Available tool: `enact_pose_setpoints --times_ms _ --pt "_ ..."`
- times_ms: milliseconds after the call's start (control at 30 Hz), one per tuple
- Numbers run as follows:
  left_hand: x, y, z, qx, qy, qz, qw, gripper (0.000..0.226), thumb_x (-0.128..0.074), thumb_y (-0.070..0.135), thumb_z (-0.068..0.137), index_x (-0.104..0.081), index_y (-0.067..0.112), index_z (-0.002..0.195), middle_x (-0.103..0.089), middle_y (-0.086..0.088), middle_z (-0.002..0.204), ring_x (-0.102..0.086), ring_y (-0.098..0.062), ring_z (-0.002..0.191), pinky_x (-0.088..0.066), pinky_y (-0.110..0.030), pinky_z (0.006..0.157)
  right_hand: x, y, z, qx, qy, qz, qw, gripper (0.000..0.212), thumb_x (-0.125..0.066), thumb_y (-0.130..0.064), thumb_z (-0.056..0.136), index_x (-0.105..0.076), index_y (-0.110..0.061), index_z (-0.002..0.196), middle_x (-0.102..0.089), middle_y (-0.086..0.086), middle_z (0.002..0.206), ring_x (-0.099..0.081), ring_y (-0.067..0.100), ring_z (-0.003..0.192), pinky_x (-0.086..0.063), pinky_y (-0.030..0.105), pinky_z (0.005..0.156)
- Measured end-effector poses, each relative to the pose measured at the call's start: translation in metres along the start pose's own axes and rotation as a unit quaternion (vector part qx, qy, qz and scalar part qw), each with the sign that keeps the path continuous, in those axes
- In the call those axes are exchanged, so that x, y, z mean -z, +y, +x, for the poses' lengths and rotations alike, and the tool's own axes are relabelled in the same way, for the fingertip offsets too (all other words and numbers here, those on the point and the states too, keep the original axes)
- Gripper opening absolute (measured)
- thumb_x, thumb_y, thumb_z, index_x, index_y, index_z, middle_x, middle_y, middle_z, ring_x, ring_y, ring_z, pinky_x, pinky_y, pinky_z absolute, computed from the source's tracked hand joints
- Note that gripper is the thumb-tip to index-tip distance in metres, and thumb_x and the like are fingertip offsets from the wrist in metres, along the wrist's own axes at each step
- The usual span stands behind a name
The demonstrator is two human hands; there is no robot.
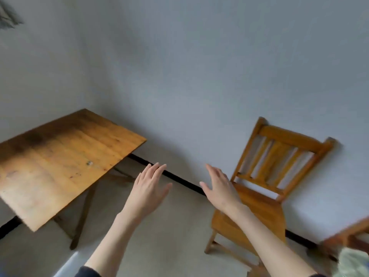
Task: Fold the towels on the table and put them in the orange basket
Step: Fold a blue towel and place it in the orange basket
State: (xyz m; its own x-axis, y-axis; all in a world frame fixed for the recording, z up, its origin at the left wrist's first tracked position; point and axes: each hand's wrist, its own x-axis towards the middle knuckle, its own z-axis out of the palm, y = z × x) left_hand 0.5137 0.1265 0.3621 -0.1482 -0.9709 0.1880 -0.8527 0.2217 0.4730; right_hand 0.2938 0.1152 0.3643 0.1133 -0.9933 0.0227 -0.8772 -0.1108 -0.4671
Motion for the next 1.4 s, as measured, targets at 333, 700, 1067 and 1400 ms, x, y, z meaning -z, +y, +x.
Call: enact_pose_setpoints --times_ms 333,700,1067,1400 --pt "-0.151 0.182 0.06 -0.209 -0.181 -0.027 0.961 0.063 -0.039 0.056 0.091 -0.022 0.032 0.146 -0.021 0.006 0.155 -0.01 -0.014 0.145 -0.014 -0.034 0.116 0.075 0.198 -0.106 -0.24 0.114 0.013 0.964 0.061 -0.043 -0.042 0.096 -0.015 -0.027 0.148 -0.028 -0.003 0.152 -0.029 0.014 0.138 -0.032 0.029 0.107" --pt "-0.313 0.357 0.132 -0.322 -0.284 -0.034 0.903 0.058 -0.045 0.045 0.094 -0.029 0.023 0.145 -0.031 -0.001 0.15 -0.024 -0.02 0.141 -0.027 -0.039 0.113 0.141 0.388 -0.154 -0.397 0.128 0.003 0.909 0.058 -0.044 -0.037 0.097 -0.021 -0.019 0.147 -0.035 0.004 0.148 -0.035 0.021 0.135 -0.035 0.035 0.106" --pt "-0.464 0.528 0.129 -0.432 -0.428 0.01 0.794 0.052 -0.04 0.042 0.097 -0.028 0.025 0.145 -0.029 0.004 0.15 -0.029 -0.015 0.138 -0.029 -0.03 0.11 0.167 0.546 -0.256 -0.571 0.174 0.068 0.799 0.052 -0.048 -0.033 0.095 -0.03 -0.021 0.143 -0.042 0.0 0.141 -0.041 0.018 0.128 -0.04 0.032 0.101" --pt "-0.601 0.645 0.078 -0.39 -0.497 0.051 0.774 0.05 -0.042 0.037 0.097 -0.031 0.024 0.144 -0.033 0.006 0.148 -0.03 -0.012 0.136 -0.026 -0.027 0.11 0.175 0.744 -0.351 -0.594 0.087 0.072 0.797 0.046 -0.043 -0.026 0.098 -0.035 -0.013 0.141 -0.045 0.007 0.139 -0.043 0.023 0.126 -0.039 0.035 0.099"
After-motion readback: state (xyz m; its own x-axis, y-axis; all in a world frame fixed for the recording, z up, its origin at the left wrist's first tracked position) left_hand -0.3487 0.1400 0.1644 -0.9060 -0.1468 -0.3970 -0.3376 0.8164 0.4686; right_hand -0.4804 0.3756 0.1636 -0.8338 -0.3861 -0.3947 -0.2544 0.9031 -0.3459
